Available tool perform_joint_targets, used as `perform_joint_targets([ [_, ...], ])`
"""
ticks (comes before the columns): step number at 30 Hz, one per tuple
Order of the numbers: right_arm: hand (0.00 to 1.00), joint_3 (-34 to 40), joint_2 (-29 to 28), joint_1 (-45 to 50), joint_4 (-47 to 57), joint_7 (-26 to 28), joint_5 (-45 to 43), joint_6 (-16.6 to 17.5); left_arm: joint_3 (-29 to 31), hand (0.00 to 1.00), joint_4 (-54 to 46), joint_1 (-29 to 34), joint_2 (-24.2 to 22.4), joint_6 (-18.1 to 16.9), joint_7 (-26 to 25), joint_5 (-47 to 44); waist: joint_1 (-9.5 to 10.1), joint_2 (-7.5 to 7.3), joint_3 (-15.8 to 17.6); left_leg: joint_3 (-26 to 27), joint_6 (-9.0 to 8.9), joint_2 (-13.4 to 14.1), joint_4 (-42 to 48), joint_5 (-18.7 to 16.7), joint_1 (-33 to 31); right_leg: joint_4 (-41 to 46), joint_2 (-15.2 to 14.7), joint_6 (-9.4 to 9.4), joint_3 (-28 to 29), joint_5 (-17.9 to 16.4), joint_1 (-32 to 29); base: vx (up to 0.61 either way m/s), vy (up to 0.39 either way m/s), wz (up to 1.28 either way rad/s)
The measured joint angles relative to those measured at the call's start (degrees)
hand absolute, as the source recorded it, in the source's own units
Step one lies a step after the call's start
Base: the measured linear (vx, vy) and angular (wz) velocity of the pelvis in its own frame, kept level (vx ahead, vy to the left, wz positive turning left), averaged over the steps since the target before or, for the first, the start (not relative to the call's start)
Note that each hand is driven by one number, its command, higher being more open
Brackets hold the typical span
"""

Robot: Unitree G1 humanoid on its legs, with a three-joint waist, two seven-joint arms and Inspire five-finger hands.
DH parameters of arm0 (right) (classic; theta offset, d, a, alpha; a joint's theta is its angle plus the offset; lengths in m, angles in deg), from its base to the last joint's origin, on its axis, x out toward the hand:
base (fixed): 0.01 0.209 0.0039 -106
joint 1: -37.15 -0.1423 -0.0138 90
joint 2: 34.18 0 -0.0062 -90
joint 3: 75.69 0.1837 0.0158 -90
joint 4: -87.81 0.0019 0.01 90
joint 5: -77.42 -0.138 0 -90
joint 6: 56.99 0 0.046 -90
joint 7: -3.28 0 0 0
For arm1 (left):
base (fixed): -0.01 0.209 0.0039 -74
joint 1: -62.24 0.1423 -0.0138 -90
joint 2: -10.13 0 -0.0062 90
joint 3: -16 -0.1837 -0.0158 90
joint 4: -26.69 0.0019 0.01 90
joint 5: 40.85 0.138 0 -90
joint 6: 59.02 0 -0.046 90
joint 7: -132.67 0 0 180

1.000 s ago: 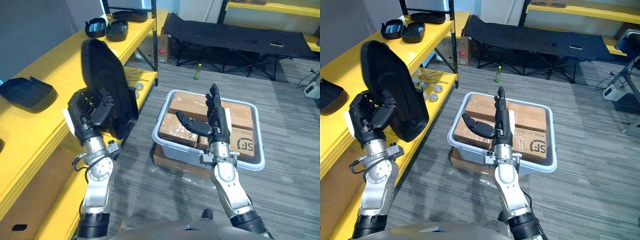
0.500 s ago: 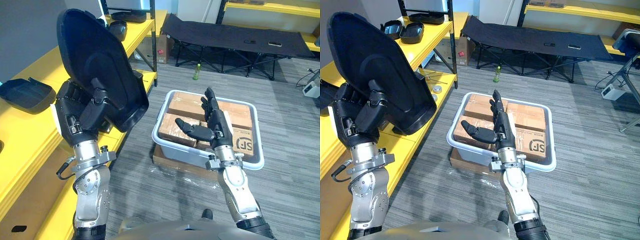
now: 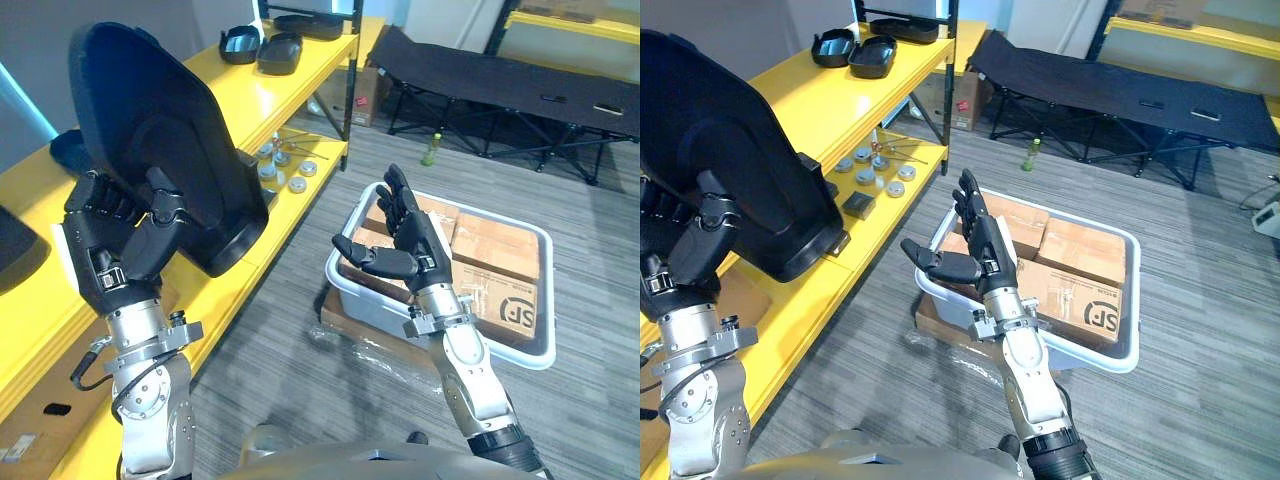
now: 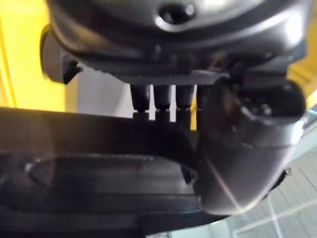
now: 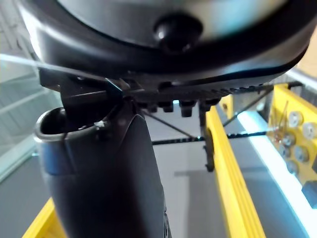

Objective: Walk over and take three plastic housings, then place them on the shelf

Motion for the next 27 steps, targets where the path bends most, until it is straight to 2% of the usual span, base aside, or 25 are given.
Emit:
perform_joint_targets([
  [7,1.00,-0.10,-0.07,-1.48,-0.02,0.37,0.13,-0.03,5.68,0.00,-0.02,4.20,-0.32,0.02,-0.63,-0.86,2.10,-0.11,-0.07,-3.26,-0.28,-0.38,0.78,0.38,-1.39,0.00,-0.05,0.14,-3.21,-0.54,1.50,0.01,0.024,0.22],
  [9,1.00,-0.10,-0.01,-1.49,-0.04,-0.23,0.28,-0.04,6.61,0.00,-0.01,4.64,-1.10,0.04,-0.63,-1.38,3.10,-0.16,-0.10,-3.79,-0.28,-0.42,0.85,0.38,-1.44,0.00,-0.04,0.20,-3.67,-0.73,1.86,0.00,0.027,0.15],
  [13,1.00,-0.71,-0.04,-1.85,-0.04,-1.83,0.36,-0.04,7.55,0.00,-0.01,4.98,-2.40,0.01,0.06,-3.33,3.75,-0.33,-0.21,-4.31,-0.30,-0.54,0.90,0.39,-1.42,0.00,-0.08,0.36,-4.25,-1.01,2.40,0.00,0.033,0.08],
  [19,1.00,-1.13,0.00,-2.18,-0.43,0.39,-0.27,-0.04,6.68,0.00,-0.01,6.43,-2.78,0.02,0.52,-3.26,2.92,-0.32,-0.28,-4.00,-0.27,-0.50,1.36,0.41,-1.39,0.02,-0.04,0.34,-3.94,-1.05,2.52,-0.01,0.031,-0.02],
  [21,1.00,-1.10,0.03,-2.05,-0.94,1.12,-0.58,-0.04,5.04,0.00,-0.01,6.31,-2.64,0.03,0.51,-3.20,2.71,-0.27,-0.35,-4.02,0.24,-0.55,1.75,0.81,-2.58,0.06,-0.09,-0.18,-5.24,-2.04,2.71,-0.03,0.018,0.30],
  [24,1.00,-0.92,0.00,-0.74,-1.63,1.09,-0.39,-0.03,2.01,0.00,0.09,5.58,-2.14,0.21,0.47,1.19,1.31,-0.28,-0.32,-3.57,1.69,-0.95,1.38,4.37,-5.62,1.36,-0.19,-0.05,-9.79,-4.24,3.68,-0.02,-0.006,0.97],
  [27,1.00,-0.99,-0.01,-0.09,-3.69,0.56,0.72,-0.02,0.36,0.00,0.54,5.67,-1.85,0.07,0.82,0.92,1.82,0.52,-0.01,-3.66,1.66,-0.90,-0.84,7.32,-5.88,3.15,-0.07,0.42,-13.89,-5.78,5.66,-0.01,-0.026,0.87],
])
